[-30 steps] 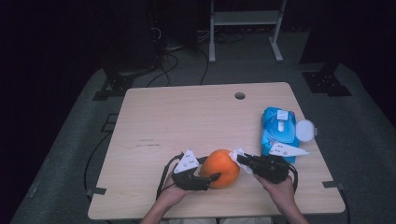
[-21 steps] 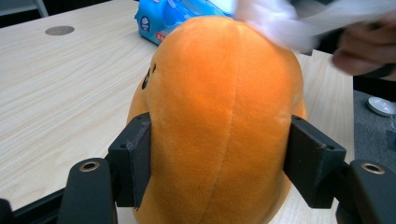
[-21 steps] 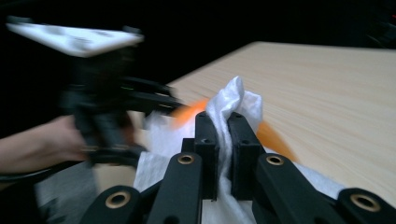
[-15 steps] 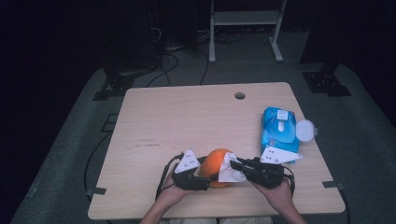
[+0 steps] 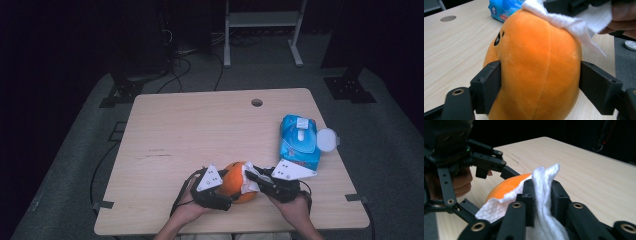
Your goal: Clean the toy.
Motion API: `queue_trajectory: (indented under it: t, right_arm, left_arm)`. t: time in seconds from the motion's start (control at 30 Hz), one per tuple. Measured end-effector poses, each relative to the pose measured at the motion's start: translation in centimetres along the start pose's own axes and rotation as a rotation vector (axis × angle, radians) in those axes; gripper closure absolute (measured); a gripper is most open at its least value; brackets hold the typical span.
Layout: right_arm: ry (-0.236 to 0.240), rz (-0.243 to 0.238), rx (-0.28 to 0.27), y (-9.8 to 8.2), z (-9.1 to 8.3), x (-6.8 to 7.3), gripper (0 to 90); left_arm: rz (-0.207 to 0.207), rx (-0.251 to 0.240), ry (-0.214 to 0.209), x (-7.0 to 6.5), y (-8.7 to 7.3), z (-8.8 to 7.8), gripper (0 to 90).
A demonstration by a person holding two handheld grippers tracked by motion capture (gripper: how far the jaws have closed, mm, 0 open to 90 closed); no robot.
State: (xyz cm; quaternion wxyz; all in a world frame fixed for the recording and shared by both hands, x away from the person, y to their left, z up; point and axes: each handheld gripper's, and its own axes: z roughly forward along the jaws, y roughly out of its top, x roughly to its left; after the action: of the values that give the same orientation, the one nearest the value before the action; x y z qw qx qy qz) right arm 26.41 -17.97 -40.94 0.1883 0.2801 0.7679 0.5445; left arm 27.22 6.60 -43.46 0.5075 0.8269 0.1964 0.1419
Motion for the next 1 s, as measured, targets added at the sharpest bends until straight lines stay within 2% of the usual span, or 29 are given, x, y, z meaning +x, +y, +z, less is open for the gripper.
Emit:
queue_trajectory:
  t: [0.1, 0.13, 0.17, 0.2, 0.23, 0.27, 0.33, 0.4, 0.43, 0.5, 0.57, 0.63, 0.7, 0.73, 0.8, 0.87, 0.9, 0.93, 1.0]
  right_arm:
    - [-0.004, -0.014, -0.001, 0.3, -0.3, 0.6, 80.7]
    - [0.007, -0.024, -0.002, 0.5, -0.3, 1.1, 80.9]
    - [0.036, -0.032, -0.003, 0.7, -0.2, 1.6, 81.0]
    - [0.053, -0.054, 0.005, 0.8, 0.1, 2.2, 81.0]
    - [0.041, -0.098, 0.022, 0.9, 0.6, 2.9, 81.0]
    - [0.025, -0.118, 0.03, 0.9, 0.7, 3.0, 81.0]
    - [0.012, -0.092, 0.018, 1.0, 0.5, 2.3, 81.0]
    - [-0.046, -0.059, 0.009, 0.9, 0.0, 1.1, 81.0]
    - [-0.061, -0.026, 0.007, 0.7, -0.3, 0.5, 81.0]
    - [-0.068, 0.013, 0.004, 0.4, -0.6, -0.2, 81.2]
    - [-0.028, 0.012, -0.001, 0.4, -0.4, 0.4, 81.2]
    - [0.018, -0.027, 0.006, 0.7, 0.1, 1.6, 81.2]
    - [0.027, -0.067, 0.017, 1.1, 0.7, 2.4, 81.0]
    - [0.025, -0.062, 0.018, 1.2, 0.8, 2.3, 81.0]
    - [0.012, -0.028, 0.011, 1.2, 0.7, 1.5, 80.9]
    - [-0.028, 0.017, 0.003, 0.9, 0.3, 0.2, 80.9]
    - [-0.055, 0.057, 0.007, 0.6, 0.0, -0.7, 80.9]
    - [-0.059, 0.085, 0.009, 0.3, -0.1, -1.3, 80.9]
    - [-0.036, 0.148, 0.011, -0.3, -0.3, -2.0, 80.9]
  left_arm:
    - [-0.01, 0.001, 0.008, -0.1, 0.0, 0.3, 27.3]
    - [-0.018, -0.004, 0.002, -0.1, 0.0, 0.4, 27.8]
    - [-0.008, -0.003, 0.001, -0.3, 0.1, 0.6, 28.4]
    - [0.018, 0.005, 0.008, -0.5, 0.2, 0.7, 29.3]
    - [0.031, 0.008, 0.016, -0.7, 0.3, 0.6, 30.7]
    - [0.031, 0.006, 0.017, -0.6, 0.3, 0.5, 31.9]
    - [0.011, -0.003, 0.012, -0.4, 0.1, 0.3, 32.9]
    - [0.004, -0.006, 0.006, -0.2, -0.1, 0.2, 32.9]
    - [0.005, -0.007, 0.004, -0.2, -0.1, 0.2, 32.5]
    - [0.009, -0.002, -0.003, -0.2, 0.0, 0.4, 27.7]
    - [0.008, 0.004, -0.004, -0.4, -0.1, 0.9, 19.2]
    - [0.022, 0.012, 0.003, -0.6, -0.2, 1.2, 12.9]
    - [0.04, 0.026, 0.011, -0.8, -0.3, 1.2, 13.3]
    - [0.052, 0.028, 0.013, -0.8, -0.2, 1.0, 18.7]
    - [0.063, 0.027, 0.012, -0.8, -0.1, 0.8, 25.5]
    - [0.07, 0.025, 0.007, -0.8, -0.1, 0.7, 28.0]
    - [0.071, 0.022, 0.004, -0.7, -0.2, 0.6, 28.3]
    - [0.075, 0.021, -0.002, -0.7, -0.2, 0.5, 28.2]
    - [0.082, 0.017, -0.019, -0.6, -0.3, 0.6, 25.5]
